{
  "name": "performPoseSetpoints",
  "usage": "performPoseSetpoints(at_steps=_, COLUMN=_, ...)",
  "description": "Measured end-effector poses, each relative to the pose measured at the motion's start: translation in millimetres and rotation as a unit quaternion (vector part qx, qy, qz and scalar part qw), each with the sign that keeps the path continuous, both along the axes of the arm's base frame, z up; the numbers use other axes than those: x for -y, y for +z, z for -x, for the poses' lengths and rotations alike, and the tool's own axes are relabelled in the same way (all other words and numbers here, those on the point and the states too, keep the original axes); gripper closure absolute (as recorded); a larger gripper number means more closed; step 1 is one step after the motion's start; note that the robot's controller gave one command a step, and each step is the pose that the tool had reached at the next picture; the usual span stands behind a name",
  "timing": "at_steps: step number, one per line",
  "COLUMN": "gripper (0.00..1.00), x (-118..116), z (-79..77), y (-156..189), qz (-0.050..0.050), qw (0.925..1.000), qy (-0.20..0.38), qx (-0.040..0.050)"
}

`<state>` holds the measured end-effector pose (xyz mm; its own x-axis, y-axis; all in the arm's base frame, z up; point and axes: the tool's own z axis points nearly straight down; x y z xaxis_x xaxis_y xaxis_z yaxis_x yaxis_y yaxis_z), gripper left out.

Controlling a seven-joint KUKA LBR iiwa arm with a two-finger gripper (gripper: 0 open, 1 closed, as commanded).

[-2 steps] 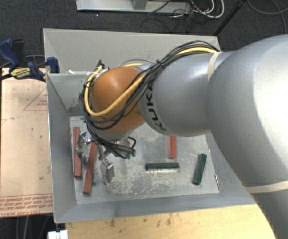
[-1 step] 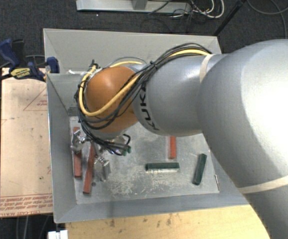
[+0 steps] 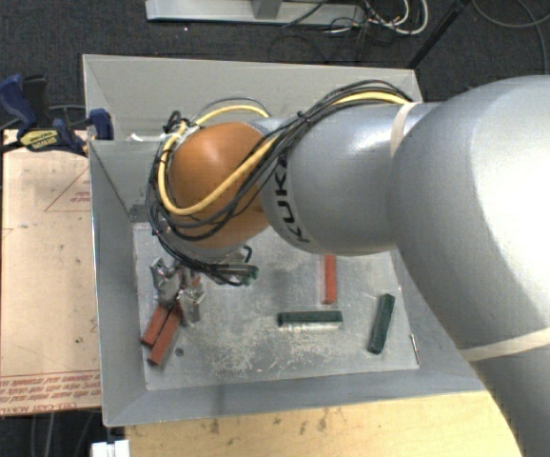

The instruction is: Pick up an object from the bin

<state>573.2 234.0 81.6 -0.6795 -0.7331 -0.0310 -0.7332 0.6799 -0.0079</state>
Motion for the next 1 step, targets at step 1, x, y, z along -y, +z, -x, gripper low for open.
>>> performPoseSetpoints(at_steps=1, gripper=1.0, x=0.0, z=0.0, y=0.0, qz=0.0, qw=1.0, qy=0.0, qx=0.0001)
